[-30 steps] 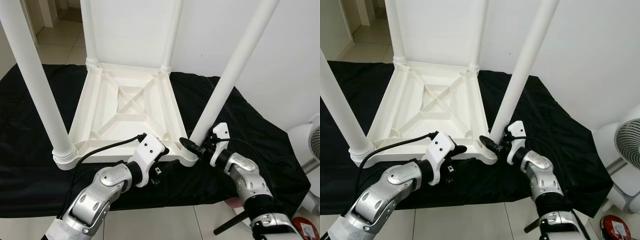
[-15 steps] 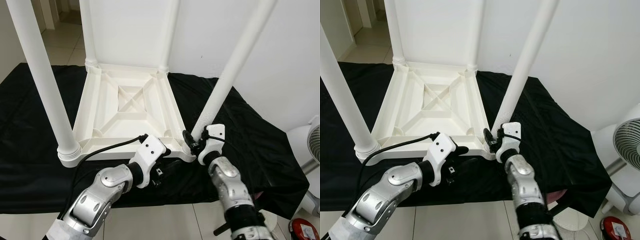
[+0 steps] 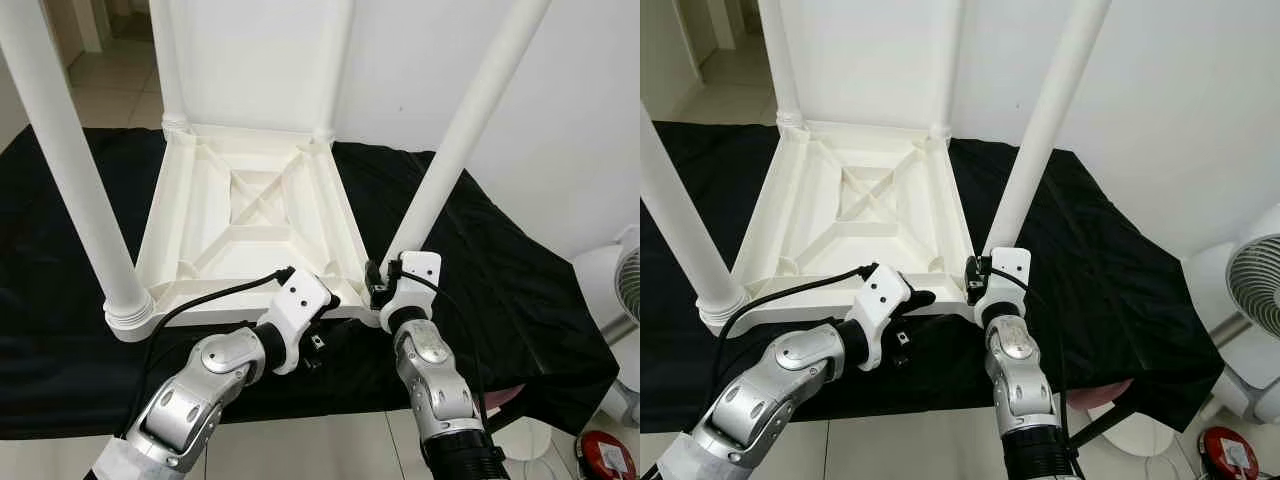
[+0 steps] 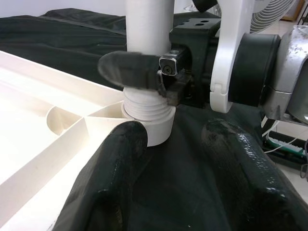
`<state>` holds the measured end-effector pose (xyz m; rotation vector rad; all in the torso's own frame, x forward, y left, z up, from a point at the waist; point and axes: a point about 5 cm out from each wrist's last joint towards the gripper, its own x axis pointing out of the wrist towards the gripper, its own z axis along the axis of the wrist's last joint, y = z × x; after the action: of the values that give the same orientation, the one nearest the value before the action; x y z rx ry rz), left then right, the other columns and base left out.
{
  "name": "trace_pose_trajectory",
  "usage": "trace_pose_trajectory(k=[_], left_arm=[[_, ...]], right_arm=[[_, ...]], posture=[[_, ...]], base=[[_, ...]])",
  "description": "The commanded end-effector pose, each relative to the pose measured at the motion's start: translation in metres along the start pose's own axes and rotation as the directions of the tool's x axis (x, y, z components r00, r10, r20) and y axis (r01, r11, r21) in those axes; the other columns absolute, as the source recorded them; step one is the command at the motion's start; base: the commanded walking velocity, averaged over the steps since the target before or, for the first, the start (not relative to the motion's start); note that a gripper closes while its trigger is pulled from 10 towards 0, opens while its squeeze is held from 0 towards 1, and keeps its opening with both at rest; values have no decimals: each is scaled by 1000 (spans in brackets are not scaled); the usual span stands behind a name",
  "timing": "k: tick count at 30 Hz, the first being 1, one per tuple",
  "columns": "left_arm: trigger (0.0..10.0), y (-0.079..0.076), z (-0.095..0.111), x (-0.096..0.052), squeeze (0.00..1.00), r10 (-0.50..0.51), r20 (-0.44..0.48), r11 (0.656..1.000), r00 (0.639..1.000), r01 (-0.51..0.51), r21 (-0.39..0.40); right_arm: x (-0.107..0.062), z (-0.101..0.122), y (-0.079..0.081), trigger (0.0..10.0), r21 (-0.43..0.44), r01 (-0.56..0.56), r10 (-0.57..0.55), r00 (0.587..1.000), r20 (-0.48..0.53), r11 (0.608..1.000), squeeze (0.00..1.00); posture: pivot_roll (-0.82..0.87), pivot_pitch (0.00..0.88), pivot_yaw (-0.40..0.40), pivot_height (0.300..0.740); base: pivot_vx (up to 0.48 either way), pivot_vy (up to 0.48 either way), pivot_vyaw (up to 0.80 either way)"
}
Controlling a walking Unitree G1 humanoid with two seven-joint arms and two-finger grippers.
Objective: Building children table
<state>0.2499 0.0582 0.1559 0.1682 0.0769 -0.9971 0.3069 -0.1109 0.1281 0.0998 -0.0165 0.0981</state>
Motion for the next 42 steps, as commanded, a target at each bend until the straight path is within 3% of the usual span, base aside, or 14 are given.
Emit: trace_pose_trajectory(k=[1,6,13,14,15,19,21,22,27,37,38,39,40,42], left_arm=[[10000,-1,0,2,0,-34,0,999,999,34,9],[10000,0,1,2,0,-31,3,999,1000,31,15],[10000,-1,2,3,0,-31,6,999,999,31,13],[10000,-1,1,2,0,-31,6,999,1000,31,13],[10000,-1,1,2,0,-29,5,999,1000,29,13],[10000,-1,1,1,0,-28,4,1000,1000,28,13],[10000,-1,1,1,0,-29,4,1000,1000,29,13],[10000,-1,1,1,0,-29,4,1000,1000,29,13],[10000,-1,2,0,0,-33,1,999,999,33,18],[10000,-2,2,-1,0,-34,1,999,999,34,19],[10000,-2,2,-1,0,-34,1,999,999,34,19],[10000,-3,2,-1,0,-35,2,999,999,35,18],[10000,-3,2,-1,0,-35,2,999,999,35,18],[10000,-3,2,-1,0,-35,2,999,999,35,17]], right_arm=[[0,-1,1,10000,10,-20,21,1000,-12,1000,1000],[0,4,-3,10000,37,-66,66,998,7,997,1000],[1,14,-14,10000,8,-178,178,983,38,984,1000],[1,14,-16,10000,-15,-241,241,970,25,970,1000],[2,13,-21,10000,-34,-290,290,957,7,956,0],[4,12,-31,10000,-88,-372,372,928,-13,924,0],[5,10,-35,10000,-132,-468,468,883,-34,874,0],[5,10,-35,10000,-132,-468,468,883,-34,874,0],[13,8,-34,10000,-159,-590,586,807,-75,792,0],[22,2,-29,9922,-159,-652,642,758,-117,741,0],[22,1,-29,7137,-165,-657,646,753,-122,735,0],[22,-1,-30,3137,-166,-666,653,746,-129,727,0],[22,-1,-30,3137,-166,-666,653,746,-129,727,0],[22,-4,-31,275,-163,-680,667,733,-133,715,0]], posture=[[-5,0,-117,740],[-2,0,-120,740],[1,0,-124,740],[1,0,-124,740],[5,0,-127,740],[5,0,-127,740],[10,0,-126,740],[10,0,-126,740],[16,0,-124,740],[29,0,-126,740],[31,0,-127,740],[32,0,-128,740],[32,0,-128,740],[30,0,-126,740]], base=[[0,0,0],[0,0,0],[0,0,0],[0,0,0],[0,0,0],[0,0,0],[0,0,0],[0,0,0],[0,0,0],[0,0,0],[0,0,0],[0,0,0],[0,0,0],[0,0,0]])
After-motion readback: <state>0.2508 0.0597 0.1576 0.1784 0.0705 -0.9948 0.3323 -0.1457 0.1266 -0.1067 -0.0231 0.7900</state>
